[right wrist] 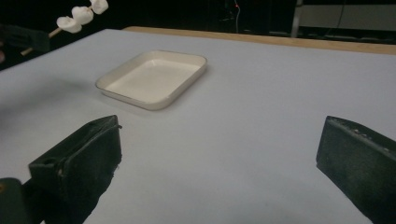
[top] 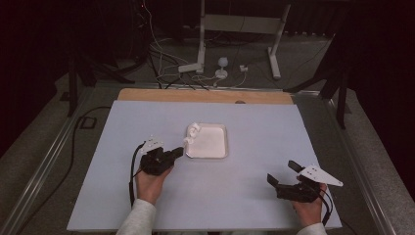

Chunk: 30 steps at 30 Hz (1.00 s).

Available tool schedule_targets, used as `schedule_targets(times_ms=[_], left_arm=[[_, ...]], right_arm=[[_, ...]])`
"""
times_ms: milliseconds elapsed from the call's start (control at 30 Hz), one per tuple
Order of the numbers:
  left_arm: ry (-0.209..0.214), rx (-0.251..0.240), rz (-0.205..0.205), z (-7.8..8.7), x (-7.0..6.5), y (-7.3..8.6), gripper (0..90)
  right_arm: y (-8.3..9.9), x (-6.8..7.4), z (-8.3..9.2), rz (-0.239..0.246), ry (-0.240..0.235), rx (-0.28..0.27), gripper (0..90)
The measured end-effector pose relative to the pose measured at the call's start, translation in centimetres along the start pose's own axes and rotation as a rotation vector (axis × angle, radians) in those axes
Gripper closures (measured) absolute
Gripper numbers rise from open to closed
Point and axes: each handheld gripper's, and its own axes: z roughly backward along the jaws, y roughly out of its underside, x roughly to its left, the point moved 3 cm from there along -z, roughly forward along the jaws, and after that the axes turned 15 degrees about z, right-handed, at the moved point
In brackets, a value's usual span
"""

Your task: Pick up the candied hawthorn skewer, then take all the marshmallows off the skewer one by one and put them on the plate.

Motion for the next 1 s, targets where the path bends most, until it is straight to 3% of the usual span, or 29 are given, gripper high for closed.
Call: schedule_targets(times_ms=[200,567,700,733,800,1000], left_arm=[[0.035,-0.007,-0.031,0.2,-0.3,0.0,90.0],[0.088,-0.012,-0.079,0.0,-0.9,0.2,90.0],[0.095,-0.01,-0.085,-0.2,-1.1,0.3,90.0],[0.099,-0.011,-0.091,-0.2,-1.2,0.3,90.0],[0.108,-0.011,-0.099,-0.2,-1.5,0.3,90.0],[0.115,-0.005,-0.114,-0.4,-1.8,0.5,90.0]], right_arm=[[-1.1,0.0,-0.6,-0.005,-0.028,-0.035,0.3],[-5.8,0.2,-3.3,-0.061,-0.12,-0.092,0.3],[-7.3,0.6,-4.7,-0.082,-0.174,-0.08,0.4],[-8.1,0.9,-5.5,-0.099,-0.207,-0.078,0.4],[-8.4,1.1,-5.9,-0.105,-0.221,-0.072,0.4],[-10.4,2.8,-9.2,-0.123,-0.308,-0.011,0.4]])
